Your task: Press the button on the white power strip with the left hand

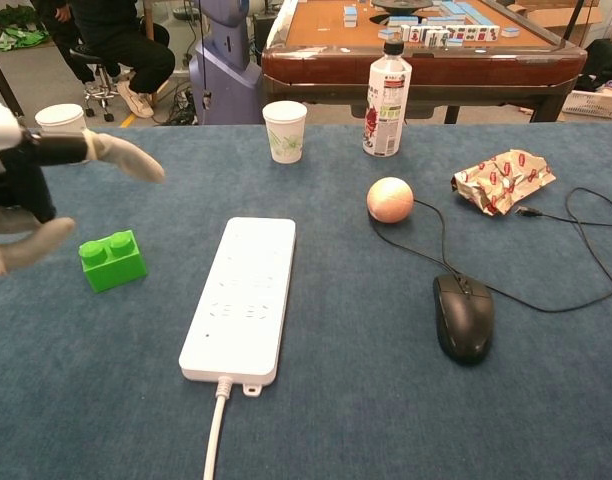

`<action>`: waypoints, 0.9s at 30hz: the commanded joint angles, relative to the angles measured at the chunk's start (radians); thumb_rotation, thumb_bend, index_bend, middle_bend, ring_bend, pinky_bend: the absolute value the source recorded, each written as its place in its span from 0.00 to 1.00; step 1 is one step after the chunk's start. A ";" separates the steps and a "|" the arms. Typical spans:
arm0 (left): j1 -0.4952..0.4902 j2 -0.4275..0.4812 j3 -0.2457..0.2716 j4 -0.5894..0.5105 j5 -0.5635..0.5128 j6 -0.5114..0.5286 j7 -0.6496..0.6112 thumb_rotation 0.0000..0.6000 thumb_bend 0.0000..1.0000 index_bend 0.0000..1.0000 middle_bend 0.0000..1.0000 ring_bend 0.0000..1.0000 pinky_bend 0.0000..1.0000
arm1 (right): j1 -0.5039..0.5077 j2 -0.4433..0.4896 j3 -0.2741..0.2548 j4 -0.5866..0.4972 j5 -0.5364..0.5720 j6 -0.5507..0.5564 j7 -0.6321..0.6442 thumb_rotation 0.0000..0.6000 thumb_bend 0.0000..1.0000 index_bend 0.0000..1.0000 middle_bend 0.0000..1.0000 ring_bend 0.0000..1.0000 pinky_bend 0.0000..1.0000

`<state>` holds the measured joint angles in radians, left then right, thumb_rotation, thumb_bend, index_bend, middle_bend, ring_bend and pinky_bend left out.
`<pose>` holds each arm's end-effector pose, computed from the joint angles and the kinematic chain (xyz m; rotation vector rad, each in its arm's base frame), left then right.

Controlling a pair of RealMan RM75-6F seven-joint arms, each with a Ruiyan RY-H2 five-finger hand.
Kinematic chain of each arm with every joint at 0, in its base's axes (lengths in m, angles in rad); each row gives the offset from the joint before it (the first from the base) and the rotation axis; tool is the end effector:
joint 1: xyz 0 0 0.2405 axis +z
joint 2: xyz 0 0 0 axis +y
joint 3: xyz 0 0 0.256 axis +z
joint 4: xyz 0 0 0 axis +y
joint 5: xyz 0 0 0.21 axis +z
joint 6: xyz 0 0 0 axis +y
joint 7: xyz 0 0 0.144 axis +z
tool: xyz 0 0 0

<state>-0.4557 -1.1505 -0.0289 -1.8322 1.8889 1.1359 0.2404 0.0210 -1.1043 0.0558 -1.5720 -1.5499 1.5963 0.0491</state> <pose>-0.1530 0.2211 0.0746 -2.1769 -0.4935 -1.1186 -0.3168 -0.1619 0.1801 1.3281 -0.8283 0.9546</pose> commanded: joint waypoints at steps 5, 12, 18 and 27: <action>-0.061 -0.079 -0.012 0.022 -0.059 -0.121 0.164 1.00 0.59 0.23 1.00 1.00 1.00 | -0.023 0.013 0.003 0.014 -0.009 0.040 0.062 1.00 0.10 0.39 0.39 0.39 0.49; -0.083 -0.142 -0.009 0.054 -0.126 -0.192 0.291 1.00 0.59 0.23 1.00 1.00 1.00 | -0.033 0.024 0.003 0.027 -0.016 0.053 0.109 1.00 0.10 0.39 0.39 0.39 0.49; -0.089 -0.190 0.002 0.081 -0.187 -0.227 0.372 1.00 0.59 0.25 1.00 1.00 1.00 | -0.036 0.030 0.004 0.037 -0.020 0.055 0.138 1.00 0.10 0.39 0.39 0.39 0.49; -0.100 -0.213 0.024 0.083 -0.239 -0.248 0.409 1.00 0.59 0.26 1.00 1.00 1.00 | -0.034 0.033 0.005 0.039 -0.024 0.050 0.145 1.00 0.10 0.39 0.39 0.39 0.49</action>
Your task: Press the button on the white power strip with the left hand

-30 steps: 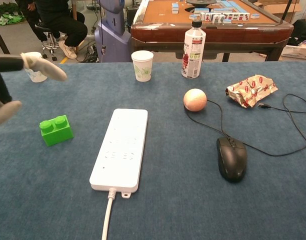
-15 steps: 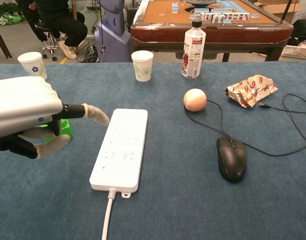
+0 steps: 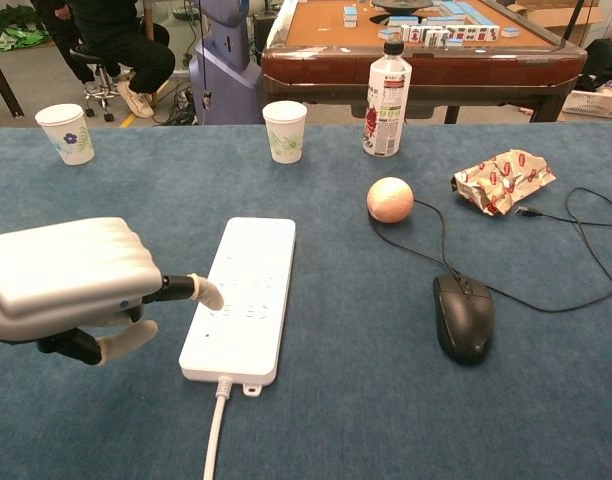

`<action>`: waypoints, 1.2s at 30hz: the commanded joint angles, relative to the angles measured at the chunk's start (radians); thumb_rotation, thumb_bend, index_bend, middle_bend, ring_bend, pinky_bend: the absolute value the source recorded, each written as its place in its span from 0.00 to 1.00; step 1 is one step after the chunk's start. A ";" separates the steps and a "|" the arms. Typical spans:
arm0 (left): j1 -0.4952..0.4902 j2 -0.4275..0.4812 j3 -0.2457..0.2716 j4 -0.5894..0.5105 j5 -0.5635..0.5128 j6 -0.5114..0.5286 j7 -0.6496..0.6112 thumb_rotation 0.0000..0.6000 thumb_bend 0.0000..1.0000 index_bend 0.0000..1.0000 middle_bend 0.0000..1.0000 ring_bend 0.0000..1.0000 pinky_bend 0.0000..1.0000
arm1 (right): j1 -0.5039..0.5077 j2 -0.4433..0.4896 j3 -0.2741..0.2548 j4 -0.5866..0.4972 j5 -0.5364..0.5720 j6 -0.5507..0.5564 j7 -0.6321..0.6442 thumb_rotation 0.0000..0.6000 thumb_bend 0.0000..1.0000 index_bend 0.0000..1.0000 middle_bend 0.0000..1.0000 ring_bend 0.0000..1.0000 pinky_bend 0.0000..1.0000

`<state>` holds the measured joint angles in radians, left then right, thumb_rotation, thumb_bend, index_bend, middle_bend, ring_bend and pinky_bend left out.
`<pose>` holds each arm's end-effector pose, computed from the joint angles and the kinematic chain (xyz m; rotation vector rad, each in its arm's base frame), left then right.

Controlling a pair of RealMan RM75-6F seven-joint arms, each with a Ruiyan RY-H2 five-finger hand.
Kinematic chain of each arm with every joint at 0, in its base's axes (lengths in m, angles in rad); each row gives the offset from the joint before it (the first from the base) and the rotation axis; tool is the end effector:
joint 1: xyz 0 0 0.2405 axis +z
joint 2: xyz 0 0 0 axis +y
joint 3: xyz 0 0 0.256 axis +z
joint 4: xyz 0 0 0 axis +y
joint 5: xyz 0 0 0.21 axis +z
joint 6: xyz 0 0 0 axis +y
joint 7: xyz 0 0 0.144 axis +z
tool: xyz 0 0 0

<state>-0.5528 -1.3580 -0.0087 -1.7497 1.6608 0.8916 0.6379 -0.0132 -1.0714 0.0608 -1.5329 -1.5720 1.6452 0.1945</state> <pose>-0.1529 0.2285 -0.0051 -2.3502 -0.3215 -0.7809 -0.3243 -0.1512 0.1998 1.2856 -0.8502 1.0341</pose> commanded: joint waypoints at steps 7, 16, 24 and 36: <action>-0.006 -0.011 0.015 -0.009 -0.061 -0.012 0.069 1.00 0.59 0.27 1.00 1.00 1.00 | 0.000 -0.001 0.000 0.000 -0.003 -0.002 -0.007 1.00 0.10 0.39 0.39 0.39 0.49; -0.024 -0.022 0.020 -0.021 -0.117 -0.026 0.101 1.00 0.59 0.27 1.00 1.00 1.00 | 0.005 -0.001 0.000 -0.007 -0.002 -0.014 -0.024 1.00 0.10 0.39 0.39 0.39 0.49; -0.034 -0.042 0.027 -0.025 -0.157 -0.024 0.137 1.00 0.59 0.26 1.00 1.00 1.00 | 0.004 -0.002 0.004 -0.007 0.003 -0.014 -0.022 1.00 0.10 0.38 0.39 0.39 0.49; -0.055 -0.061 0.035 -0.020 -0.202 -0.021 0.173 1.00 0.59 0.24 1.00 1.00 1.00 | 0.000 -0.001 0.010 -0.004 0.012 -0.010 -0.006 1.00 0.10 0.38 0.39 0.39 0.49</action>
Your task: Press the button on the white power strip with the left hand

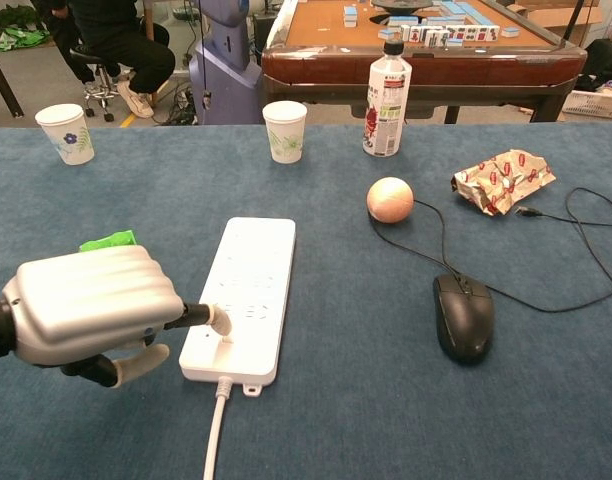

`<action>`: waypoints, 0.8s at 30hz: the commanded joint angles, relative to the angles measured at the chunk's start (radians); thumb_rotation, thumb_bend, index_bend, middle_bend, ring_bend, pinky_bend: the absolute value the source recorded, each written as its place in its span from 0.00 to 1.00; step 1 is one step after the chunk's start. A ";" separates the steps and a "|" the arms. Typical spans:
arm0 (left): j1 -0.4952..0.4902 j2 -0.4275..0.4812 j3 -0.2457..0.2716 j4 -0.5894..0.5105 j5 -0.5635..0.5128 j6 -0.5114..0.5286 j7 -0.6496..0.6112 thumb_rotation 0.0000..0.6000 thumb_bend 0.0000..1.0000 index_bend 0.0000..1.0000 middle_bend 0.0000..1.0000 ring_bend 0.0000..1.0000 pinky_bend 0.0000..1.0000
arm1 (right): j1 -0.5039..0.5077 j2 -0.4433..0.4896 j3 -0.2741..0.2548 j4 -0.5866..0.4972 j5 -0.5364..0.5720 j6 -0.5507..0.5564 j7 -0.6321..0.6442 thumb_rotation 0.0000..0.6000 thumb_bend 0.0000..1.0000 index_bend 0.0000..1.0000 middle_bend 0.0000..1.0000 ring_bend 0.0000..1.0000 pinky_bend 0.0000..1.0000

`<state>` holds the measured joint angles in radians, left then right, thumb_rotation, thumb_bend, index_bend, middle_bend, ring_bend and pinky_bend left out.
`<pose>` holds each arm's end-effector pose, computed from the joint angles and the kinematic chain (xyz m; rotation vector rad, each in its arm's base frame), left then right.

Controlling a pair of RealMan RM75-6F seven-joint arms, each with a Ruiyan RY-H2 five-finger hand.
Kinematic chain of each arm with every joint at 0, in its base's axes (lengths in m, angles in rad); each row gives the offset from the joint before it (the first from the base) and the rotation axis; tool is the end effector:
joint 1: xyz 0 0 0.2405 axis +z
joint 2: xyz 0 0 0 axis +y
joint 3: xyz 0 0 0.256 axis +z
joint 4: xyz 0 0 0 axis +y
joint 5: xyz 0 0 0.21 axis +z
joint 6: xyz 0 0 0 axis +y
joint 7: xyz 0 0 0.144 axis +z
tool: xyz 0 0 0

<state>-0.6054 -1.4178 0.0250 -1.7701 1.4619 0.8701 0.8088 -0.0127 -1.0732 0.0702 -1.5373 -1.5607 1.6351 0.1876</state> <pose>-0.1487 0.2268 -0.0262 -2.3755 -0.3467 -0.6712 -0.3248 -0.1533 0.1996 1.2752 -0.8527 1.0276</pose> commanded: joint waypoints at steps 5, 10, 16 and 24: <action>-0.010 -0.007 0.008 0.000 -0.014 0.004 0.010 1.00 0.59 0.24 1.00 1.00 1.00 | -0.001 0.002 0.001 0.002 0.001 0.001 0.009 1.00 0.10 0.38 0.39 0.39 0.49; -0.015 -0.015 0.016 0.003 -0.026 0.009 0.028 1.00 0.59 0.24 1.00 1.00 1.00 | -0.002 0.002 0.001 0.004 0.000 0.002 0.013 1.00 0.10 0.38 0.39 0.39 0.49; -0.023 -0.020 0.023 0.003 -0.043 0.012 0.046 1.00 0.59 0.24 1.00 1.00 1.00 | -0.002 0.003 0.002 0.004 0.001 0.001 0.015 1.00 0.10 0.38 0.39 0.39 0.49; -0.033 -0.027 0.035 -0.005 -0.071 0.013 0.091 1.00 0.59 0.26 1.00 1.00 1.00 | -0.001 0.004 0.001 0.004 -0.002 -0.003 0.013 1.00 0.10 0.38 0.39 0.39 0.49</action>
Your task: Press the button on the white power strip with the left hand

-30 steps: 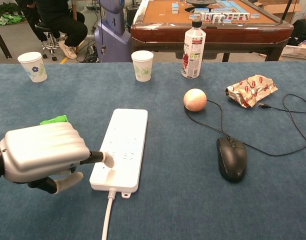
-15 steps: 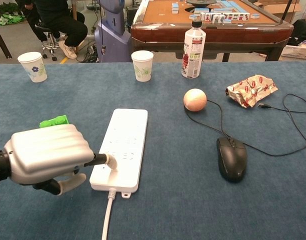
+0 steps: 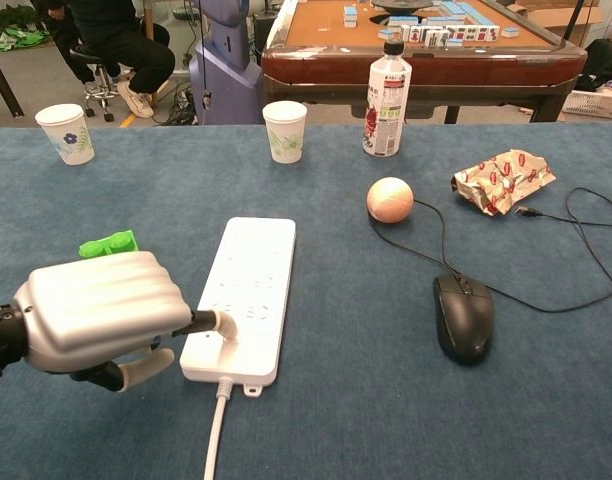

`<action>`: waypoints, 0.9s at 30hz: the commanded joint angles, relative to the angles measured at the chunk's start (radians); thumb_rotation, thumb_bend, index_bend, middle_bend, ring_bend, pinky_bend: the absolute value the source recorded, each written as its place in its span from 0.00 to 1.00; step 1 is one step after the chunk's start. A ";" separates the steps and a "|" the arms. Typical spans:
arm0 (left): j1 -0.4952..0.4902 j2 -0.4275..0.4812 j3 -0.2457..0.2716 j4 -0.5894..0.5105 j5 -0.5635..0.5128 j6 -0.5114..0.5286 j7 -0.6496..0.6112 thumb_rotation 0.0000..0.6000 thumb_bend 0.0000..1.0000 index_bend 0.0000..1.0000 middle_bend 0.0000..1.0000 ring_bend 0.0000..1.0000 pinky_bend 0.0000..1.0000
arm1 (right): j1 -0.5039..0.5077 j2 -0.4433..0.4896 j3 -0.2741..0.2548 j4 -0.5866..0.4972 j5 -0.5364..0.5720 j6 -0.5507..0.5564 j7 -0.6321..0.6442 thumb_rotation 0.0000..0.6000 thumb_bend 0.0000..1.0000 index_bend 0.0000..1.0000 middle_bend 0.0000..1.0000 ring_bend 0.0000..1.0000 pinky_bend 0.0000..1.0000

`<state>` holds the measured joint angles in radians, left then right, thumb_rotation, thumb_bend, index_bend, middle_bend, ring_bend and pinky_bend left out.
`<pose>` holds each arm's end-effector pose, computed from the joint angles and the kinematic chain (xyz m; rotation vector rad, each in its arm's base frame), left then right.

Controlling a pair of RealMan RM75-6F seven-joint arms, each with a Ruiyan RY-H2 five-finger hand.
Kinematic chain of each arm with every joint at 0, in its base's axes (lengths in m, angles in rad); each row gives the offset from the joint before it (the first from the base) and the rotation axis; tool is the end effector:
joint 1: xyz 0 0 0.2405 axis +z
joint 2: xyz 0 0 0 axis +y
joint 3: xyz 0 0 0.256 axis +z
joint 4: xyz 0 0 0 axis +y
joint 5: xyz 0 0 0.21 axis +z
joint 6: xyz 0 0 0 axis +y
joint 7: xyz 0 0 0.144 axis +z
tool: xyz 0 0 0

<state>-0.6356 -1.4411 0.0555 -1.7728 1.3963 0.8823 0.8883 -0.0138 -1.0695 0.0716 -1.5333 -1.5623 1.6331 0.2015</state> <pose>-0.1478 0.2243 -0.0341 -2.3924 -0.3117 -0.6214 -0.3257 -0.1532 0.2011 1.2750 -0.8577 1.0324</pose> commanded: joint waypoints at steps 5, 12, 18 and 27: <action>-0.004 -0.001 0.005 -0.018 -0.004 0.021 0.002 1.00 0.59 0.26 1.00 1.00 1.00 | -0.001 0.000 0.001 0.000 0.001 0.001 0.004 1.00 0.10 0.38 0.39 0.39 0.49; 0.004 0.055 0.019 -0.077 0.048 0.066 -0.034 1.00 0.59 0.24 1.00 1.00 1.00 | -0.002 0.001 0.002 0.004 -0.001 0.004 0.014 1.00 0.10 0.38 0.39 0.39 0.49; 0.034 0.105 0.037 -0.111 0.093 0.126 -0.071 1.00 0.59 0.24 1.00 1.00 1.00 | 0.000 -0.002 -0.002 0.003 -0.008 0.001 -0.001 1.00 0.10 0.38 0.39 0.39 0.49; 0.111 0.201 0.039 -0.058 0.169 0.278 -0.306 1.00 0.59 0.21 0.81 0.78 0.99 | 0.010 -0.008 -0.002 -0.011 -0.001 -0.021 -0.047 1.00 0.09 0.38 0.39 0.39 0.49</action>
<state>-0.5534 -1.2714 0.0960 -1.8559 1.5405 1.1123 0.6460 -0.0058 -1.0764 0.0691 -1.5424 -1.5646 1.6156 0.1587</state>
